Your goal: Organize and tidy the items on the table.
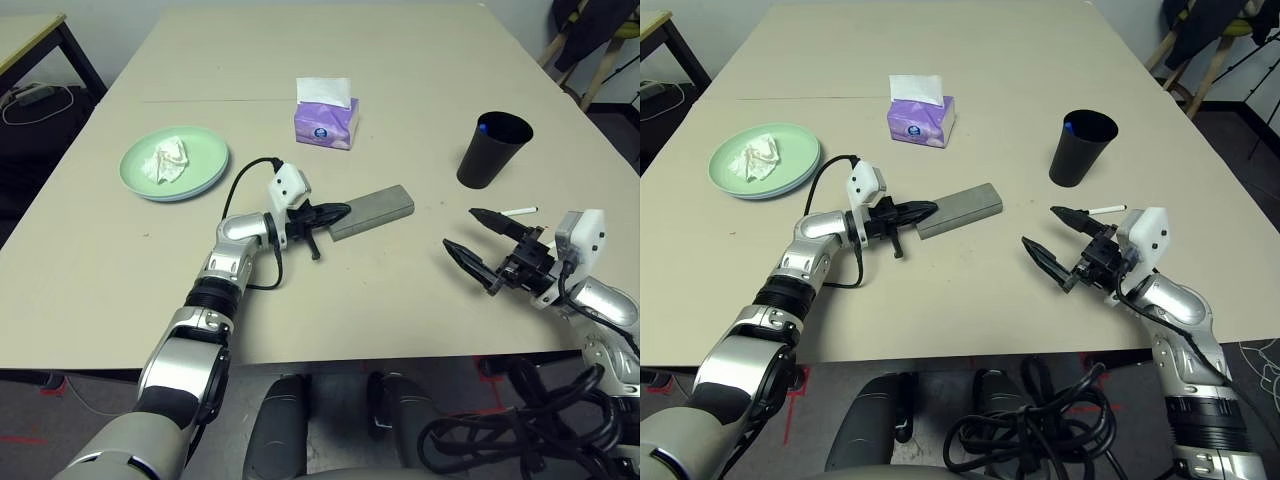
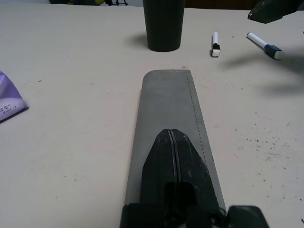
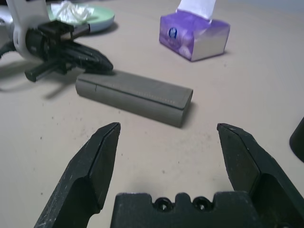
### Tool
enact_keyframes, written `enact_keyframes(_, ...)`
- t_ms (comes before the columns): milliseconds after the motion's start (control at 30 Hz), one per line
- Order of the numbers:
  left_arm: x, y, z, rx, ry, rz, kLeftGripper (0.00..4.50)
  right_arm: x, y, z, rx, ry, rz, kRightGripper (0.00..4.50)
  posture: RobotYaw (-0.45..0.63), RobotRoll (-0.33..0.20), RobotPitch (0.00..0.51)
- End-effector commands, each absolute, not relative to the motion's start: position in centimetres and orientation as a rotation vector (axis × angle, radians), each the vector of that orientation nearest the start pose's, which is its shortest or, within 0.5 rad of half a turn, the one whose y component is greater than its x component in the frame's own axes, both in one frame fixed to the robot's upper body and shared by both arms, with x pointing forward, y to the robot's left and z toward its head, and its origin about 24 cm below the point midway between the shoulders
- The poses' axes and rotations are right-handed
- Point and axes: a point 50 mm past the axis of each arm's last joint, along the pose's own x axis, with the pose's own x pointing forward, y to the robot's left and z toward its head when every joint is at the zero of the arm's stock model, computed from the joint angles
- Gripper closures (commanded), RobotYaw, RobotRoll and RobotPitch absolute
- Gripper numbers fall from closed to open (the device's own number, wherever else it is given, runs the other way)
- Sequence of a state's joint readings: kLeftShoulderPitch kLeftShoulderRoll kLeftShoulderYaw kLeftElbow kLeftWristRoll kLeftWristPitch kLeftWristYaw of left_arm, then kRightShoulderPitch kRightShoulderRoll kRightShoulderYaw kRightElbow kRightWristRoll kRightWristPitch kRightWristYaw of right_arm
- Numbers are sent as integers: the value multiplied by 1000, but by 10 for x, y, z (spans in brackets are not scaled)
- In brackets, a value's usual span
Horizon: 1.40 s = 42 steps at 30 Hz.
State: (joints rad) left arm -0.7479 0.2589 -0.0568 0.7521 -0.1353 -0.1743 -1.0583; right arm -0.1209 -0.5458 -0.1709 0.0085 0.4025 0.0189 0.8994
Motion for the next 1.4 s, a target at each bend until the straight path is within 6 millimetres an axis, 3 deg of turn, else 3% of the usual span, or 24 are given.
enact_keyframes(33, 354, 118, 137, 171, -139, -1171, 3588, 264, -239, 123, -228, -35, 817, 0, -12, 0, 130)
enact_keyframes(167, 342, 111, 152, 203, -166, -1272, 1938, 265, -245, 142, -332, 42, 969, 0, -10, 0, 120)
enact_keyframes(333, 328, 106, 151, 232, -137, -1317, 17, 264, -264, 158, -545, 254, 1135, 0, -17, 0, 115)
enact_keyframes(467, 321, 101, 146, 215, -130, -1313, 17, 265, -275, 168, -732, 424, 1246, 0, -17, 0, 115)
enact_keyframes(667, 316, 100, 135, 229, -106, -1311, 17, 279, -280, 179, -933, 516, 1311, 0, -49, 0, 123)
enact_keyframes(967, 315, 102, 128, 240, -78, -1305, 17, 293, -270, 201, -1095, 539, 1355, 0, -52, 0, 130)
enact_keyframes(1400, 307, 112, 125, 251, -49, -1277, 17, 294, -284, 208, -1271, 677, 1352, 0, -2, 0, 161)
